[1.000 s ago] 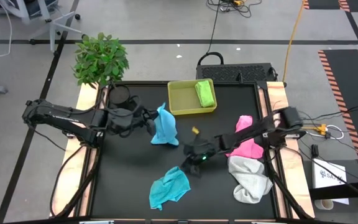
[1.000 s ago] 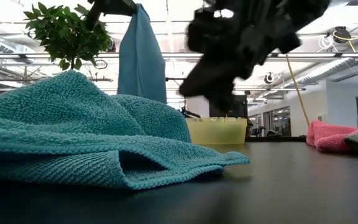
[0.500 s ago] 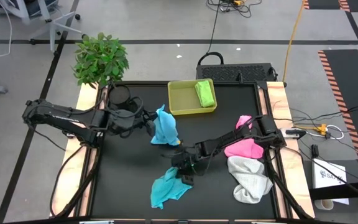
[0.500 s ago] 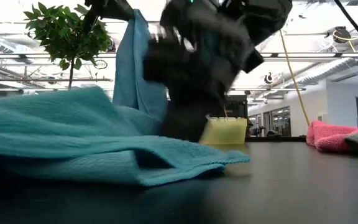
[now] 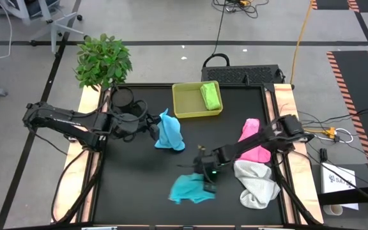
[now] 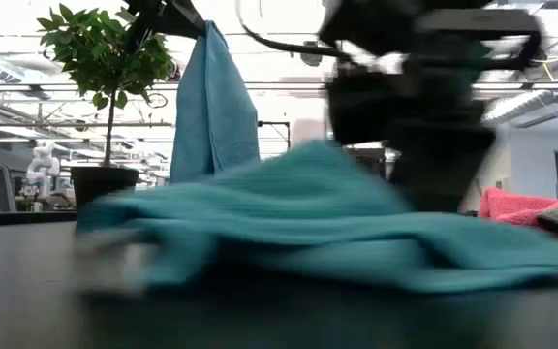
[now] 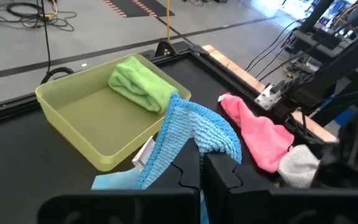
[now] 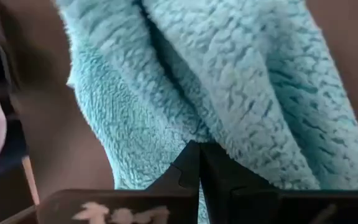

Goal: Fold microfiber towels
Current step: Fold the left blue microfiber cloth

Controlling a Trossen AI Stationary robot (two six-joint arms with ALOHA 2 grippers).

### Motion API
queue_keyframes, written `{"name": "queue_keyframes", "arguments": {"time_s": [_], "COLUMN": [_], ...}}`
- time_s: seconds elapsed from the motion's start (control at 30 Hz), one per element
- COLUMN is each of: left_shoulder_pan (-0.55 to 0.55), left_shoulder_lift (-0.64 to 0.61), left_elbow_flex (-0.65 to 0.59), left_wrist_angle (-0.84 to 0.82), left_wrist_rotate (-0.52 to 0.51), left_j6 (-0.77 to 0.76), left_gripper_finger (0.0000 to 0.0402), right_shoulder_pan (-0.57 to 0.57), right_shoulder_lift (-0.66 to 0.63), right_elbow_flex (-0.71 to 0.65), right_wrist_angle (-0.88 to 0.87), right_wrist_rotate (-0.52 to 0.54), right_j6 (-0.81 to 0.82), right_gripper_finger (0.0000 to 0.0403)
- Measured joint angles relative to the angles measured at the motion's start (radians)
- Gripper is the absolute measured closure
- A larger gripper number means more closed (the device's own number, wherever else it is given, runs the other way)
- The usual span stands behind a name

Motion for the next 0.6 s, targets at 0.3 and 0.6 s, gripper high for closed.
{"name": "queue_keyframes", "arguments": {"time_s": [0.3, 0.6], "left_shoulder_pan": [0.0, 0.0], "left_shoulder_lift": [0.0, 0.0], "left_elbow_flex": [0.0, 0.0], "left_wrist_angle": [0.002, 0.032], "left_wrist_rotate": [0.001, 0.0], "left_j6": [0.0, -0.004], "left_gripper_finger": [0.0401, 0.0401], "right_shoulder_pan": [0.092, 0.147], "right_shoulder_lift": [-0.406, -0.78], "right_elbow_flex": [-0.251, -0.291], "right_wrist_angle": [-0.376, -0.291], "right_wrist_rotate": [-0.052, -0.011], "right_j6": [0.268, 0.436], "right_gripper_finger": [0.0403, 0.0403]}}
